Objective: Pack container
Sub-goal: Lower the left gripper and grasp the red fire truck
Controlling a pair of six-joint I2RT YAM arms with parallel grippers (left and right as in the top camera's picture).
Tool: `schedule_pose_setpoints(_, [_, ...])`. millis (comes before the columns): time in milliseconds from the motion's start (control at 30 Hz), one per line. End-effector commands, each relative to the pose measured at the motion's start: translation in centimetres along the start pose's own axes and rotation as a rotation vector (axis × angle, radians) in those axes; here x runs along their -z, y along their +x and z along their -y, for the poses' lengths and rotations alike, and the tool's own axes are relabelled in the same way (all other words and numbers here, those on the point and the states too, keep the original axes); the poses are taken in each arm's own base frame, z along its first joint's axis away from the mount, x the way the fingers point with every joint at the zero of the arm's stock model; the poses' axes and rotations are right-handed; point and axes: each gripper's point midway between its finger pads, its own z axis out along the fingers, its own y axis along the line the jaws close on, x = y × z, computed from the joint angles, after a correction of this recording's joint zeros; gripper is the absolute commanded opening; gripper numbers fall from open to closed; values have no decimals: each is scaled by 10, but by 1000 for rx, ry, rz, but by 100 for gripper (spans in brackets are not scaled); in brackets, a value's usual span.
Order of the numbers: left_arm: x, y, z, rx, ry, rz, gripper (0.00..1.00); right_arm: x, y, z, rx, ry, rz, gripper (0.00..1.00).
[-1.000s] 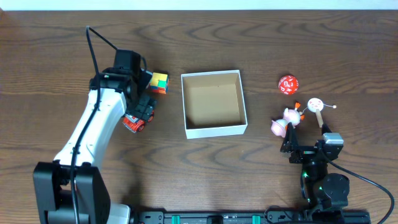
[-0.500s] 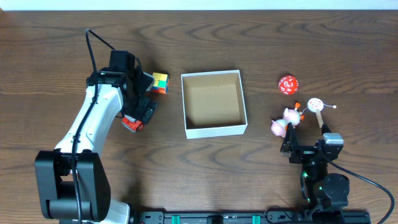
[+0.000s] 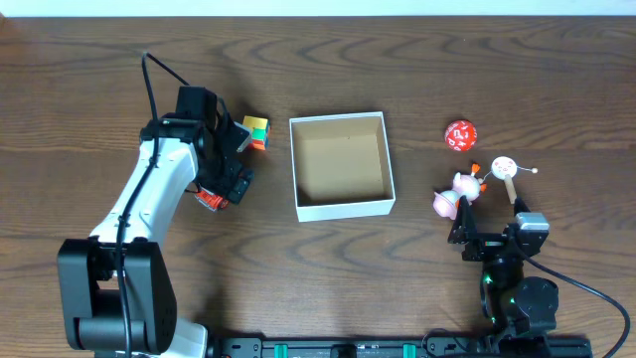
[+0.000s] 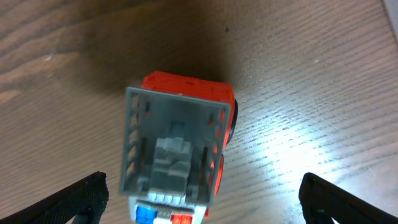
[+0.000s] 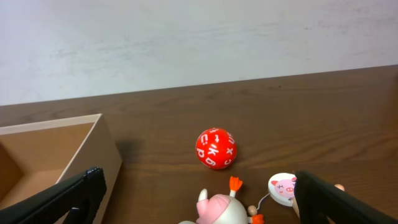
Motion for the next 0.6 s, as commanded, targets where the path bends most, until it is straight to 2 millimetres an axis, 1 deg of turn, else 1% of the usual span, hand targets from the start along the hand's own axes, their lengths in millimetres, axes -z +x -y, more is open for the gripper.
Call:
schedule_pose_setpoints(0, [-9, 7, 2, -11, 14, -11, 98, 0, 0, 2, 7, 8, 3, 99])
schedule_pose_setpoints(167, [-11, 7, -6, -1, -20, -3, 99, 0, 0, 2, 7, 8, 3, 99])
schedule_pose_setpoints(300, [-14, 10, -13, 17, -26, -12, 99, 0, 0, 2, 7, 8, 3, 99])
schedule_pose_setpoints(467, [-27, 18, -16, 35, -8, -54, 99, 0, 0, 2, 7, 8, 3, 99])
schedule_pose_setpoints(567, [-32, 17, -16, 35, -5, -58, 99, 0, 0, 2, 7, 8, 3, 99])
